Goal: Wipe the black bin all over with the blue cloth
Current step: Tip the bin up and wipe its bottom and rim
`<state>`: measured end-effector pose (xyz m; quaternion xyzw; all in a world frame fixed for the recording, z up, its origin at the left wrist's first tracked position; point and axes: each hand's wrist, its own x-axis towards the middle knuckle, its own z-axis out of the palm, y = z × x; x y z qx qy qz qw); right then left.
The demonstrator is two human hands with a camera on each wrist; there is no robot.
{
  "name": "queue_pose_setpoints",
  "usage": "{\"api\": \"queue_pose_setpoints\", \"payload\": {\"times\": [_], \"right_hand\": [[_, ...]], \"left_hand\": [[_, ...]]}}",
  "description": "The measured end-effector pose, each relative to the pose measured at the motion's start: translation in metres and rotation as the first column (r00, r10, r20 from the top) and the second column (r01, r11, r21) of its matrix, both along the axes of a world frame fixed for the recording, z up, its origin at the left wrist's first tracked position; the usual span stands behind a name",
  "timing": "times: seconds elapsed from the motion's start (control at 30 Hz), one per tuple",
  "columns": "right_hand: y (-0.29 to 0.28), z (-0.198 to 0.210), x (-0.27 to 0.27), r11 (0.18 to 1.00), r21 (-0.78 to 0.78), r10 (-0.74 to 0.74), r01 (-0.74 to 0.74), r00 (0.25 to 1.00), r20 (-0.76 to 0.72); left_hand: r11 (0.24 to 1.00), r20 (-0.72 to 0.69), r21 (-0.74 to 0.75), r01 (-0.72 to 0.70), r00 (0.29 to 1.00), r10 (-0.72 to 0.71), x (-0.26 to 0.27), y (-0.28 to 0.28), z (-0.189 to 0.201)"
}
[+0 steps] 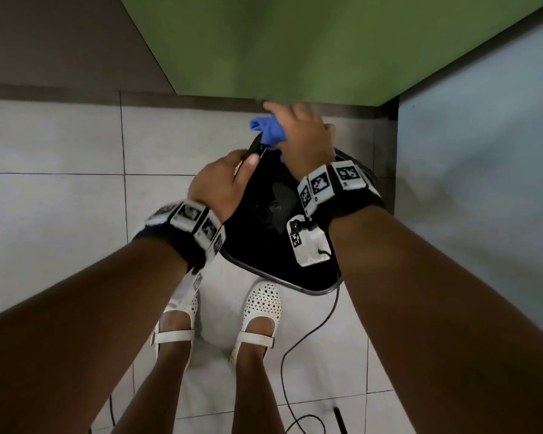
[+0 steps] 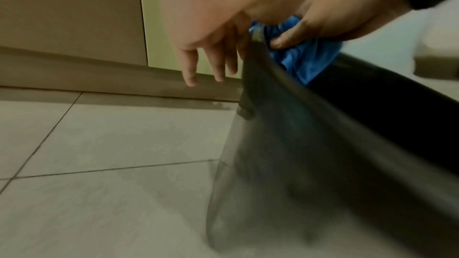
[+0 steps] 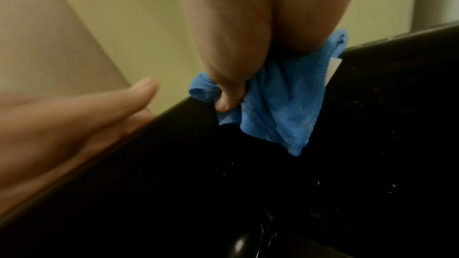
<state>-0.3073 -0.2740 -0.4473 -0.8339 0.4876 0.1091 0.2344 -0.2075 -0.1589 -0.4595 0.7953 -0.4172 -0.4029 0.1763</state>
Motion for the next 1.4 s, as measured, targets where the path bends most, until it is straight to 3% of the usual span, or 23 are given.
{"api": "queue_pose_setpoints", "payload": {"times": [0.13, 0.27, 0.4, 0.57, 0.67, 0.8, 0.97, 1.1, 1.23, 1.4], "right_hand": [[0.005, -0.008, 0.006, 0.998, -0.05, 0.026, -0.027, 1.0, -0.012], [0.003, -0.005, -0.008, 0.998, 0.002, -0.061, 0.061, 0.998, 0.011], [0.014, -0.001, -0.04, 0.971, -0.06, -0.233, 0.232, 0.972, -0.013], [0.025, -0.003, -0.089, 0.847, -0.097, -0.529, 0.522, 0.845, -0.073], [0.026, -0.006, -0.084, 0.767, -0.131, -0.64, 0.628, 0.762, -0.096], [0.017, -0.008, -0.065, 0.806, -0.178, -0.589, 0.565, 0.797, -0.135], [0.013, -0.007, -0.036, 0.965, -0.133, -0.241, 0.227, 0.966, -0.099], [0.017, -0.009, 0.009, 0.985, -0.163, -0.052, 0.06, 0.997, 0.05], [0.015, -0.013, -0.007, 0.983, -0.169, -0.069, 0.071, 0.997, 0.019], [0.022, -0.008, -0.043, 0.956, -0.169, -0.259, 0.24, 0.961, -0.098]], "left_hand": [[0.997, -0.193, 0.024, -0.067, 0.979, 0.07, -0.003, -0.02, -0.009], [0.977, -0.209, 0.017, -0.214, 0.955, 0.212, -0.01, -0.018, -0.012], [0.967, -0.215, 0.0, -0.256, 0.944, 0.25, -0.011, -0.018, -0.011], [0.97, -0.2, -0.01, -0.241, 0.951, 0.234, -0.013, -0.019, -0.009], [0.973, -0.198, -0.021, -0.229, 0.955, 0.221, -0.012, -0.018, -0.01], [0.978, -0.155, -0.027, -0.209, 0.967, 0.202, -0.011, -0.016, -0.009], [0.988, -0.102, -0.021, -0.15, 0.984, 0.148, -0.012, -0.018, -0.01], [0.993, -0.069, -0.021, -0.116, 0.991, 0.114, -0.011, -0.018, -0.01], [0.996, -0.038, 0.003, -0.088, 0.995, 0.088, -0.016, -0.017, -0.008], [0.993, -0.06, 0.019, -0.118, 0.991, 0.119, -0.021, -0.017, -0.009]]}}
